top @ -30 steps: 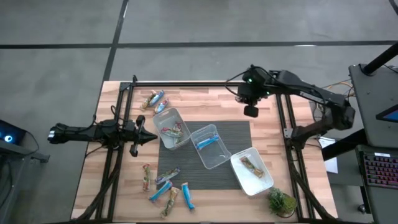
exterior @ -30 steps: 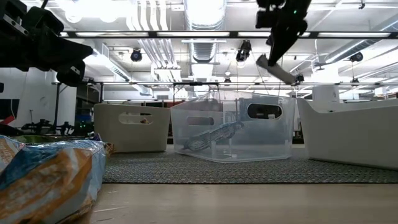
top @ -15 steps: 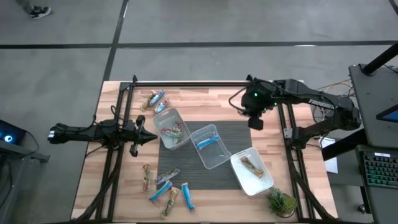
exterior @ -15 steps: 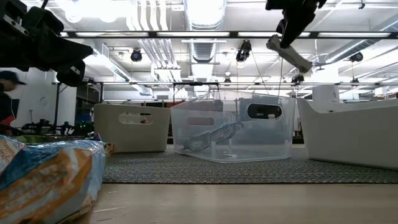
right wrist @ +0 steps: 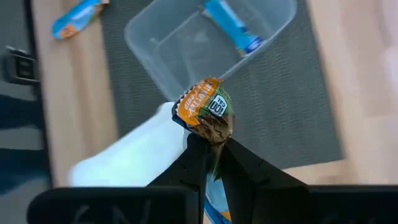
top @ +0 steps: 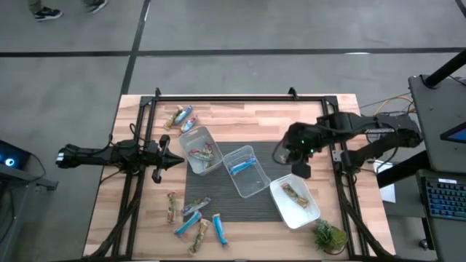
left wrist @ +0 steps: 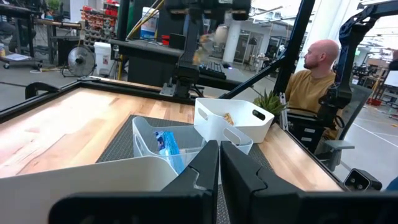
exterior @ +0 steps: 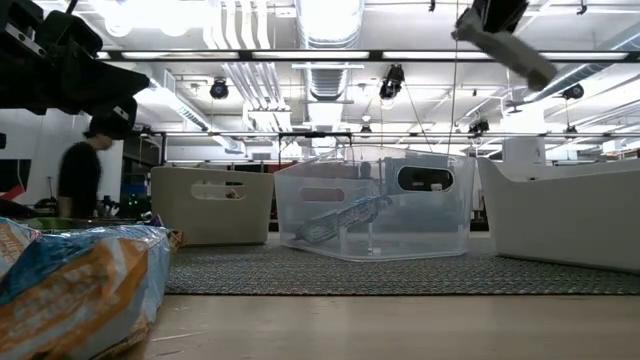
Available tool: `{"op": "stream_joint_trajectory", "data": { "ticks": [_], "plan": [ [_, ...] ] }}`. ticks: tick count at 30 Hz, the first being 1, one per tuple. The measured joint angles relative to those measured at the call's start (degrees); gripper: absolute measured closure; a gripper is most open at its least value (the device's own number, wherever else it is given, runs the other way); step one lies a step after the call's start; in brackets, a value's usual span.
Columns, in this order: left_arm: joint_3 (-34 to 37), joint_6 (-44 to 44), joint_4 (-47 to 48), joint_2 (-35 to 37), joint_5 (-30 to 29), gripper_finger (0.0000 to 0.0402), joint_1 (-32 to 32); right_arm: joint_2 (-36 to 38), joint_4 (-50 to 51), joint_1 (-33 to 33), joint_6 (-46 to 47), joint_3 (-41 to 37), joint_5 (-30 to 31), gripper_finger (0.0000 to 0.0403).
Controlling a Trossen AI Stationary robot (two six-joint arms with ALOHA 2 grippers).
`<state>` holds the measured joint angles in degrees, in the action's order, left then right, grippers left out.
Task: Pick and place Granola Bars by type
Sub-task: Put the yellow granola bar into the white bin
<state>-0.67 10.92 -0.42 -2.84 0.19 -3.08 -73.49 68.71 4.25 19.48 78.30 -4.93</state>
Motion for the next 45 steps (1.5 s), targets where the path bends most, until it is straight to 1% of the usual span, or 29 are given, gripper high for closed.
{"op": "stream_joint_trajectory", "data": {
  "ticks": [11,17,26,33,37,40,45],
  "plan": [
    [0.00,0.00,-0.01,-0.01,0.00,0.0401,0.01,-2.03,-0.69,10.40,26.43,-2.52,-1.37,0.0372],
    [-0.01,0.02,0.00,-0.01,-0.01,0.0401,0.00,-3.74,-1.79,14.04,38.31,-3.53,-1.34,0.0372],
    [-0.02,0.00,0.01,-0.01,0.00,0.0401,0.01,-5.40,-1.75,17.41,52.02,-4.58,-1.11,0.0372],
    [-0.01,0.00,0.00,0.00,0.00,0.0401,0.01,-5.38,-2.43,19.78,62.37,-8.63,-1.02,0.0372],
    [-0.02,0.00,0.00,0.00,0.00,0.0401,0.01,-5.53,-6.72,20.69,66.57,-11.79,-1.00,0.0372],
    [-0.01,0.00,0.00,0.00,0.00,0.0401,0.01,-5.53,-11.91,21.33,70.31,-14.72,-0.94,0.0372],
    [-0.02,0.00,0.01,-0.01,-0.01,0.0401,0.01,-5.53,-20.91,21.40,71.19,-19.23,-0.97,0.0372]
  ]
}}
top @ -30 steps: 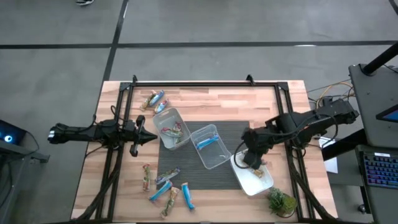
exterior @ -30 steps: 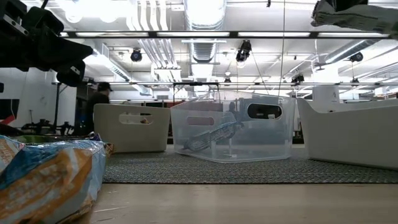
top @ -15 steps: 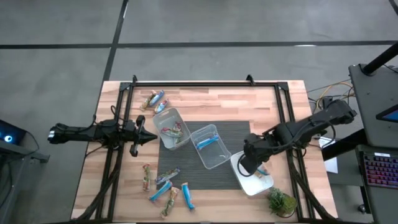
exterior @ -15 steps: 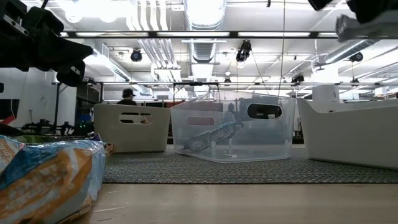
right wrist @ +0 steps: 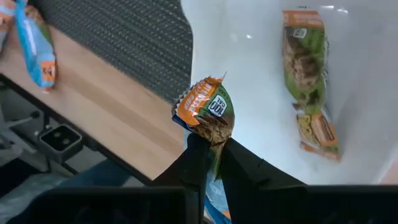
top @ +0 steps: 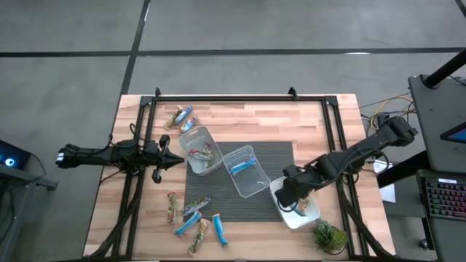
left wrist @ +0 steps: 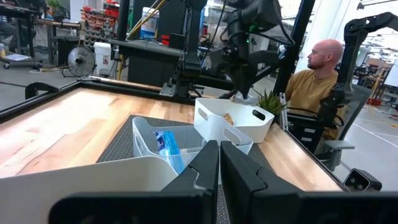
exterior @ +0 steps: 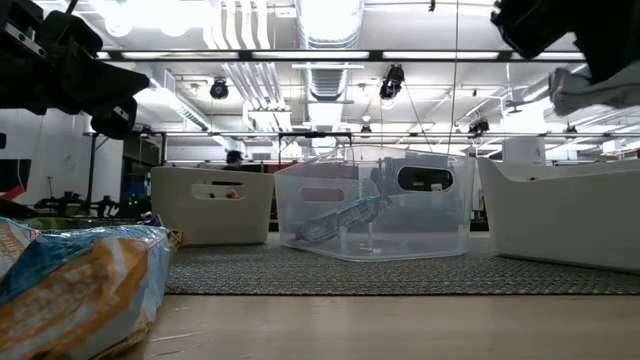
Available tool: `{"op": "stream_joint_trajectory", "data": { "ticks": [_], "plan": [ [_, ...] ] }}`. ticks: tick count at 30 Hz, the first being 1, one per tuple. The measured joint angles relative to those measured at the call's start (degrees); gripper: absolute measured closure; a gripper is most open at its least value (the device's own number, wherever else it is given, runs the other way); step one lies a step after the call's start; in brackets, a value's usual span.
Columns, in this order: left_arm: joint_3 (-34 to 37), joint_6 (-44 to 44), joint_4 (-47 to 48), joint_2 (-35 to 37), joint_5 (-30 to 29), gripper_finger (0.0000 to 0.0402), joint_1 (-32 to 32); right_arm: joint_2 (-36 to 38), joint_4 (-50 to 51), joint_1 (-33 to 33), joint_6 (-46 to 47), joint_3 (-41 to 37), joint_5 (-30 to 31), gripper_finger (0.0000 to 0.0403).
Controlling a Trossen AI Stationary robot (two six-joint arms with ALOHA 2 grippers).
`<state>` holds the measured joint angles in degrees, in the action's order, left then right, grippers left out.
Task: Pick and place Granola Bars by type
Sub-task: Put the yellow granola bar into the white bin
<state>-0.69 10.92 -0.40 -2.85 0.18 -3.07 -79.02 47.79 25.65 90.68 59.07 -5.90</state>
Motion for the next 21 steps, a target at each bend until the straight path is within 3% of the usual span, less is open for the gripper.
{"op": "stream_joint_trajectory", "data": {
  "ticks": [13,21],
  "plan": [
    [0.00,0.00,0.00,0.01,-0.01,0.0401,-0.02,0.04,-2.07,0.00,0.18,-4.67,-0.38,0.0365],
    [0.00,0.01,-0.01,0.01,0.00,0.0401,0.00,0.07,-3.23,0.00,-0.82,-5.65,-0.60,0.0282]
  ]
}}
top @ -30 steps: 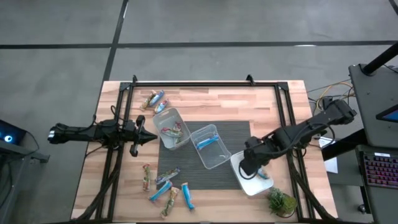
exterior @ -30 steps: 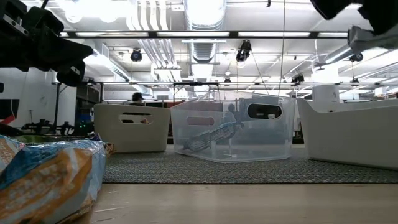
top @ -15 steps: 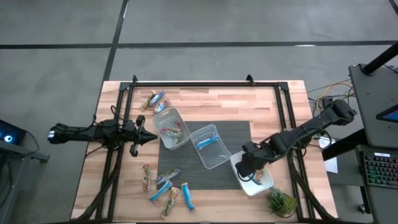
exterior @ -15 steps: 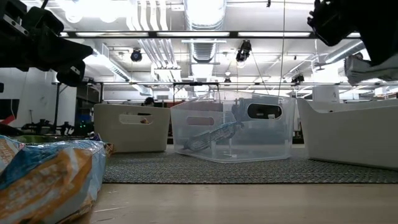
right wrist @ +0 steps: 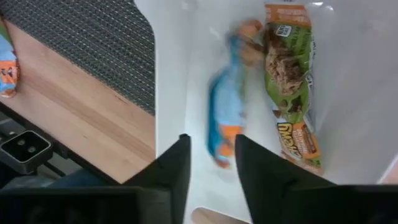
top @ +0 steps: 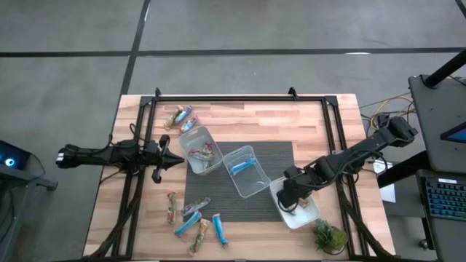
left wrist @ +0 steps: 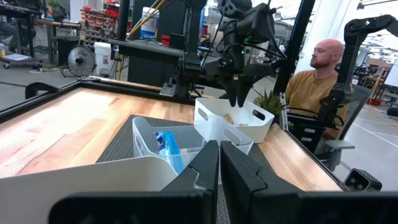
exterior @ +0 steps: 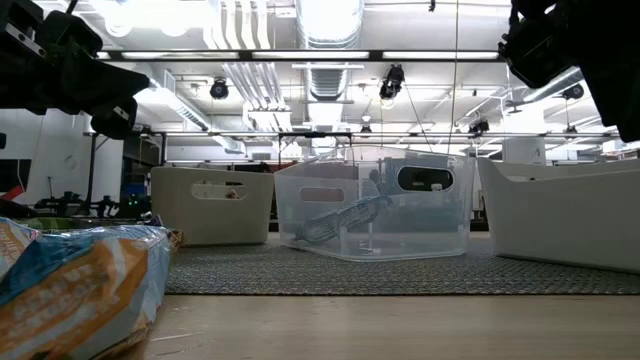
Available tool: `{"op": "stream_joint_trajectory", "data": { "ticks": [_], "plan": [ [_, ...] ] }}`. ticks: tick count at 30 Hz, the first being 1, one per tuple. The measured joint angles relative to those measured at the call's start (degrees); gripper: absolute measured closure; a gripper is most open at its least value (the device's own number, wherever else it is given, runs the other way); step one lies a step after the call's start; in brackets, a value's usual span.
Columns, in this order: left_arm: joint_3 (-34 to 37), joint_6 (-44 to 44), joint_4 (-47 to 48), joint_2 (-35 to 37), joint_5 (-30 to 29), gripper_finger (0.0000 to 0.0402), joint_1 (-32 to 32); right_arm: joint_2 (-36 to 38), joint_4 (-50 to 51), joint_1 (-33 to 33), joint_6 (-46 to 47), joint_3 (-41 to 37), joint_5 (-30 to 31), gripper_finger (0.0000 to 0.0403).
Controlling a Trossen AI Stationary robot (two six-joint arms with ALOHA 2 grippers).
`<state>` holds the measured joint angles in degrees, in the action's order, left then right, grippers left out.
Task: Pick and place Granola Bars by type
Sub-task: Put the yellow granola bar into the white bin
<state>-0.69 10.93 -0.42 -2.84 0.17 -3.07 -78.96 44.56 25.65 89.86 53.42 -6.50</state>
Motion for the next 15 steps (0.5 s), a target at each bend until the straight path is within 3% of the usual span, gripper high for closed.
{"op": "stream_joint_trajectory", "data": {
  "ticks": [7,15],
  "plan": [
    [0.02,-0.01,-0.01,0.00,0.01,0.0401,-0.01,0.02,-0.05,-0.02,-3.28,-0.05,0.57,0.0230],
    [0.01,-0.01,-0.01,-0.01,0.00,0.0401,-0.01,1.71,-0.13,-0.07,-8.16,1.69,0.66,0.0245]
  ]
}}
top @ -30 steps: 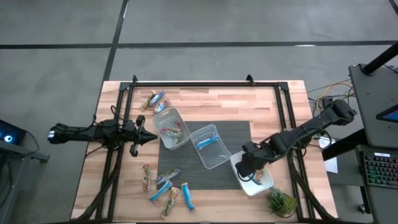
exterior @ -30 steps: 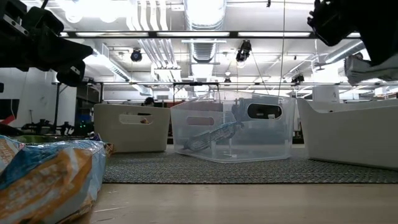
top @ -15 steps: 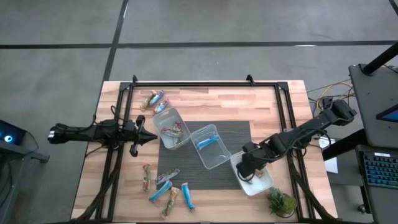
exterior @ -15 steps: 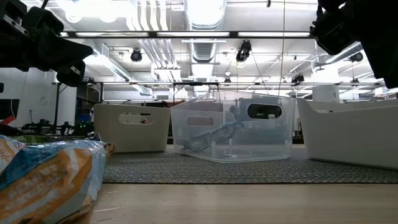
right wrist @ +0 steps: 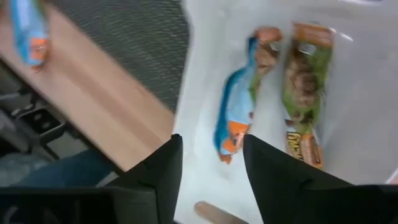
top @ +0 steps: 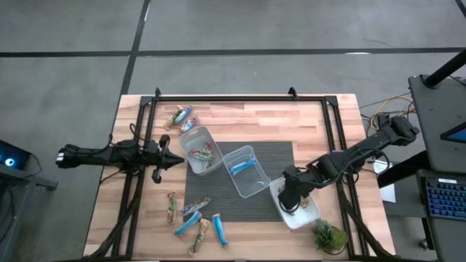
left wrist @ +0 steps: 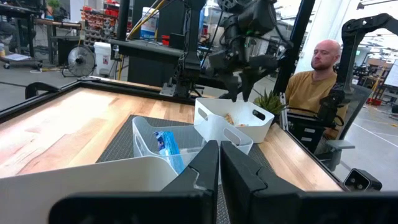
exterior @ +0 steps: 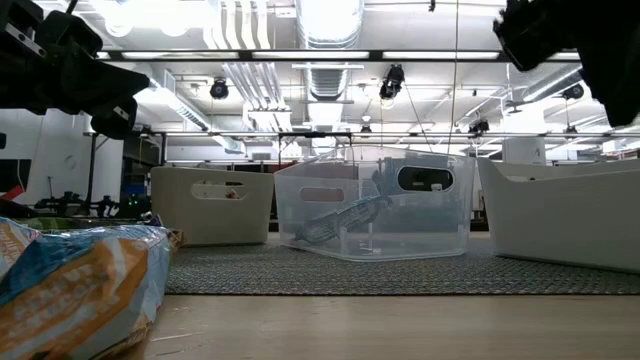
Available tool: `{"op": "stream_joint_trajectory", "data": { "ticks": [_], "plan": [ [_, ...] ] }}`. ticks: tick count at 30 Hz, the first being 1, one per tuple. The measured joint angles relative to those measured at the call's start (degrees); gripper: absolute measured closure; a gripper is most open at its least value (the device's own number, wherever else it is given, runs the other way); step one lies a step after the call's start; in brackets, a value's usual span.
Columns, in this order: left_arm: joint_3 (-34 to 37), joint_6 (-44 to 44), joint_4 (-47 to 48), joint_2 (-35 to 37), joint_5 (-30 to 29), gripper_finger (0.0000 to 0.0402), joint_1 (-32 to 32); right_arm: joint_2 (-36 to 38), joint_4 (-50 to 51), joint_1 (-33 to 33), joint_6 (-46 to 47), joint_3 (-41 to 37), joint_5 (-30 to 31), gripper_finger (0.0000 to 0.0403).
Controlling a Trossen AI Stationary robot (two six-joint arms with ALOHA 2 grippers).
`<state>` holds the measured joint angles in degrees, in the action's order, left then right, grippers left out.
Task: Pick and place Granola Bars by type
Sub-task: Put the yellow granola bar into the white bin
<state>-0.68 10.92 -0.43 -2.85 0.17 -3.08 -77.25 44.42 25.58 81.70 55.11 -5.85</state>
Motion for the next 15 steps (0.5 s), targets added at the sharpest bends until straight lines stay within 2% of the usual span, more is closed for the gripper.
{"op": "stream_joint_trajectory", "data": {
  "ticks": [8,15],
  "plan": [
    [-0.01,0.00,0.00,0.02,-0.01,0.0401,-0.01,2.92,0.22,-1.34,-14.18,3.98,6.13,0.0296],
    [0.01,0.00,0.00,0.00,-0.01,0.0401,0.01,4.40,0.11,-7.41,-28.70,6.69,6.49,0.0343]
  ]
}}
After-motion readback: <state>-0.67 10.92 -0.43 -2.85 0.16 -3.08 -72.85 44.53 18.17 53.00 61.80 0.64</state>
